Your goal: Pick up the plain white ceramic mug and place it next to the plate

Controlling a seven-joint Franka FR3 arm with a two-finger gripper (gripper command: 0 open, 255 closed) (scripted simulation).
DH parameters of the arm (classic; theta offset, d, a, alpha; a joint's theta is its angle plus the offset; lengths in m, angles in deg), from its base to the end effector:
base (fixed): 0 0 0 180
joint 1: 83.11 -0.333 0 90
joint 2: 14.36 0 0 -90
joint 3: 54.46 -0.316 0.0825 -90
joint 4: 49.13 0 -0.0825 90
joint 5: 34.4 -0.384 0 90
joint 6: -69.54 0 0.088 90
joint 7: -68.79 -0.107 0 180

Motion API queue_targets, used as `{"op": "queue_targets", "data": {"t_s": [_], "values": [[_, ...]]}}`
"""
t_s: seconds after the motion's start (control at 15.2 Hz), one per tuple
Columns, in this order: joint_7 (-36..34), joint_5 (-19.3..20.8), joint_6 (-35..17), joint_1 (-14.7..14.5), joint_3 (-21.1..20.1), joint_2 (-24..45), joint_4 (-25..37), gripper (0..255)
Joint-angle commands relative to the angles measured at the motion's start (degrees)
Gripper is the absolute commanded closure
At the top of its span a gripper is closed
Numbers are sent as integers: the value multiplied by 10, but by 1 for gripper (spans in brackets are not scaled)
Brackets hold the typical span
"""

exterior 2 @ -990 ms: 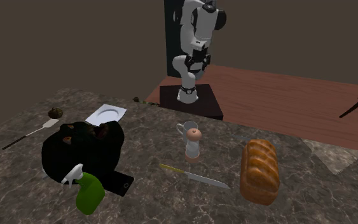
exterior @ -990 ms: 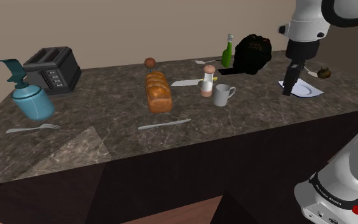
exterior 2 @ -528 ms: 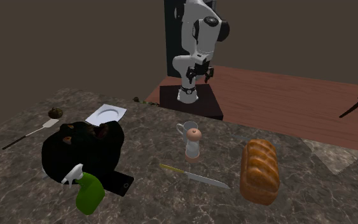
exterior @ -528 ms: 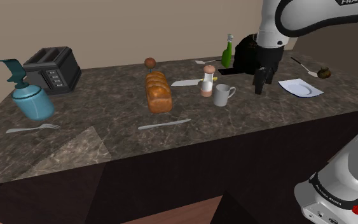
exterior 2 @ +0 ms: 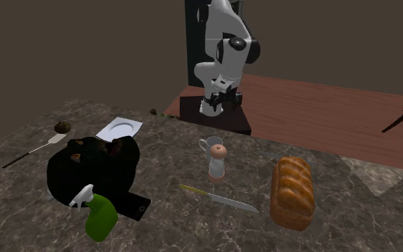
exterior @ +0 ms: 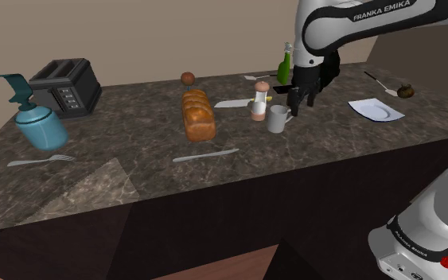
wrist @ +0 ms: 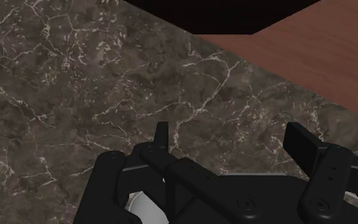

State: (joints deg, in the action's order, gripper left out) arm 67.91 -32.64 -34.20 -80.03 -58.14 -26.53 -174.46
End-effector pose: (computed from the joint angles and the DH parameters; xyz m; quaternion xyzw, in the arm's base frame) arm 0.4689 0.0035 0.4640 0.9964 0.0012 -0.0821 0.0223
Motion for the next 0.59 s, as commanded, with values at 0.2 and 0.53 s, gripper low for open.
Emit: {"op": "queue_targets", "data": {"t_s": [0.2,0.53], "values": [[-30,-2,-32,8,4,118,85,0],[-54,-6,-44,14,12,231,185,0]]}}
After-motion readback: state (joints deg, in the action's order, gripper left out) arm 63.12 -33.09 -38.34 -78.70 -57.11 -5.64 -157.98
